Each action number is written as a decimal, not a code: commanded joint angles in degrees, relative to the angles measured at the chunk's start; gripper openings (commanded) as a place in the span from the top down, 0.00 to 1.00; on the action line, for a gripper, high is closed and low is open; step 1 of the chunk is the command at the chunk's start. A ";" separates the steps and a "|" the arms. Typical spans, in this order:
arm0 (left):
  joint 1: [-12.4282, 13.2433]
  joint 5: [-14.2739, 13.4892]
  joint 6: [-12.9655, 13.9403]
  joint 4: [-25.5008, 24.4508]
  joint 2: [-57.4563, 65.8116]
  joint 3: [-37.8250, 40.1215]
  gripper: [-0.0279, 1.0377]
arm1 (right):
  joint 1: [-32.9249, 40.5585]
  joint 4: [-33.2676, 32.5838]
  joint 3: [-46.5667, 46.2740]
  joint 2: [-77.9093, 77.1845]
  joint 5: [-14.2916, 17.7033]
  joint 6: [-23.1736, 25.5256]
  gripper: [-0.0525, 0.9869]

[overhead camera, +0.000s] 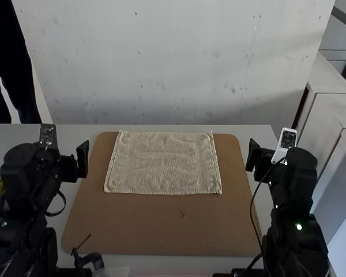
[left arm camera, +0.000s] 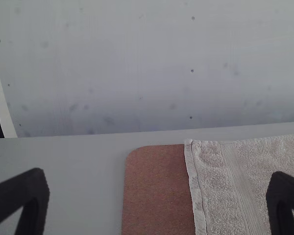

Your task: Fold the towel.

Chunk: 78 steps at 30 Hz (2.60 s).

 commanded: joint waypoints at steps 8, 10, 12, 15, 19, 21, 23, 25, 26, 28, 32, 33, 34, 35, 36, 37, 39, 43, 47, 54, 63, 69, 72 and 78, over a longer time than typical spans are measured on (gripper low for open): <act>-0.21 2.50 3.45 0.57 -0.77 -1.45 0.04 | 1.94 -4.02 -0.97 -0.86 -0.24 -0.12 0.01; -0.21 2.50 3.45 0.48 -0.77 -1.45 0.04 | 1.85 -4.02 -0.97 -0.86 -0.24 -0.12 0.01; -0.21 2.50 3.45 0.57 -0.77 -1.45 0.04 | 1.85 -4.02 -0.97 -0.86 -0.24 -0.12 0.01; -0.21 2.41 3.36 0.48 -0.77 -1.45 0.04 | 1.85 -4.02 -0.97 -0.86 -0.24 -0.12 0.01; -0.29 2.24 3.19 0.48 -0.77 -1.45 0.04 | 1.85 -4.02 -0.97 -0.86 -0.24 -0.12 0.01; -0.29 2.24 3.19 0.48 -0.77 -1.45 0.04 | 1.85 -4.02 -0.97 -0.86 -0.24 -0.12 0.01; -0.29 2.24 3.19 0.57 -0.77 -1.45 0.04 | 1.85 -4.02 -0.97 -0.86 -0.24 -0.12 0.01; -0.29 2.24 3.19 0.57 -0.77 -1.45 0.04 | 2.02 -4.02 -1.06 -0.94 -0.68 0.32 0.01; -0.29 2.32 3.27 0.57 -0.77 -1.45 0.04 | 2.02 -3.93 -1.06 -1.03 -1.82 0.23 0.01; -0.56 2.50 4.15 0.66 -0.77 -1.63 0.04 | 2.11 -3.85 -1.06 -1.56 -2.08 0.06 0.01; -0.38 2.59 3.71 1.36 -1.82 -1.54 0.04 | 2.20 -2.26 -1.06 -2.00 -1.65 -0.47 0.01; -0.38 2.59 3.71 1.80 -1.91 -1.54 0.04 | 2.20 -2.26 -1.06 -2.00 -1.56 -0.47 0.01; -0.38 2.59 3.80 2.24 -1.91 -1.63 0.04 | 2.20 -2.26 -1.06 -2.00 -1.56 -0.47 0.01; -0.47 2.50 3.80 2.24 -1.91 -1.63 0.04 | 2.11 -2.18 -1.15 -2.00 -1.47 -0.47 0.01; -0.47 2.59 3.71 2.24 -1.91 -1.63 0.04 | 2.11 -1.82 -1.06 -2.00 -1.38 -0.03 0.01; -0.47 2.50 3.71 2.42 -1.91 -1.63 0.05 | 2.02 -0.15 -1.06 -1.91 -1.21 0.94 0.02; -0.47 2.32 2.83 5.23 -1.91 -1.54 0.09 | 1.94 4.15 -1.06 -2.09 -0.59 2.17 0.02; -0.56 1.80 2.75 13.14 -2.09 -1.63 0.13 | 1.85 14.26 -0.09 -2.09 0.29 1.81 0.02; -0.56 0.39 2.83 15.07 -0.59 3.03 0.13 | 2.02 12.85 8.78 5.38 0.64 3.05 0.02; -0.82 -0.23 2.39 14.46 25.77 21.49 0.12 | 2.20 12.68 23.81 25.95 -0.50 4.10 0.02; 1.11 4.08 2.57 19.29 54.43 30.80 0.08 | 1.32 11.45 38.14 55.39 -3.14 4.19 0.02; 2.34 7.77 2.39 19.29 65.06 32.74 0.08 | 1.41 15.40 40.07 68.66 -4.90 5.42 0.02; 4.01 8.74 1.16 21.75 69.54 32.56 0.08 | 1.41 17.51 40.95 74.55 -5.25 5.42 0.02; 5.24 10.23 0.64 24.57 74.73 32.12 0.08 | 3.69 21.56 45.96 88.97 -7.36 6.03 0.02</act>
